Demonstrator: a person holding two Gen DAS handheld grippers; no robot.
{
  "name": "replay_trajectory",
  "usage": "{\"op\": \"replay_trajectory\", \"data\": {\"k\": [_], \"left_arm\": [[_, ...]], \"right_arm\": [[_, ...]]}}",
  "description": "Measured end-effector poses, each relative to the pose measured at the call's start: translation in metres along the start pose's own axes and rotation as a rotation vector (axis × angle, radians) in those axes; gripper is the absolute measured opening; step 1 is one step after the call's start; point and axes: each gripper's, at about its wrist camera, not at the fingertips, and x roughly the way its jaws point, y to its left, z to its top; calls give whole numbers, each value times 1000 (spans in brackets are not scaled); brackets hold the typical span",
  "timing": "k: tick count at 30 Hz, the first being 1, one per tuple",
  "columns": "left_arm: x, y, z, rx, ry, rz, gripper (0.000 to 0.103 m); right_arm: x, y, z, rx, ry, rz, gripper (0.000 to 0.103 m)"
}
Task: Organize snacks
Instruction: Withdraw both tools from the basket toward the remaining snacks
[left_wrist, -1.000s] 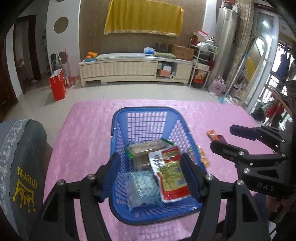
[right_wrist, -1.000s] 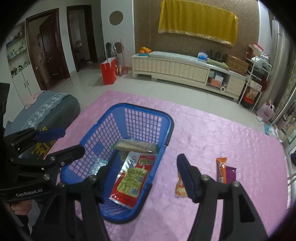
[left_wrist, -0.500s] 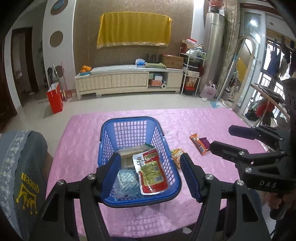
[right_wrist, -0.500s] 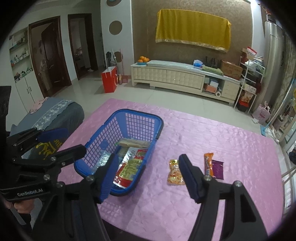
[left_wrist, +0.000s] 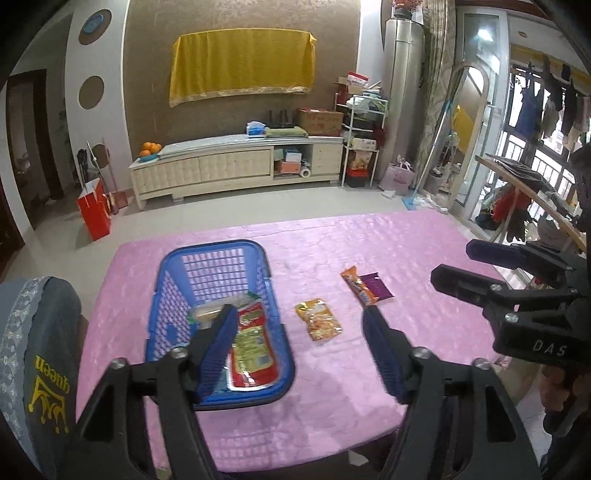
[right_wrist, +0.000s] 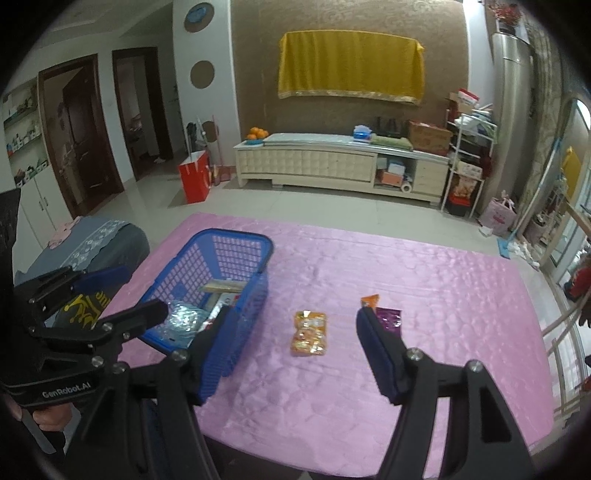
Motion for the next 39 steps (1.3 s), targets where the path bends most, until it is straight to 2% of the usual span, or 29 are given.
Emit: {"op": "replay_trajectory", "data": {"k": [11,20,33,39], "left_arm": [[33,-33,4,-3,45,-22,72],[67,-55,3,6,96,-15,72],[150,-68,-4,-8,248,-41,72],[198,-67,-12,-55,339,-40,72]], "right_arm": [[0,-41,-12,37,19,-35,71],[18,-76,-24,73,58,-57,71],[74,-115,-44,138,155,-44,71],[106,-133,-52,162,206,-50,71]]}}
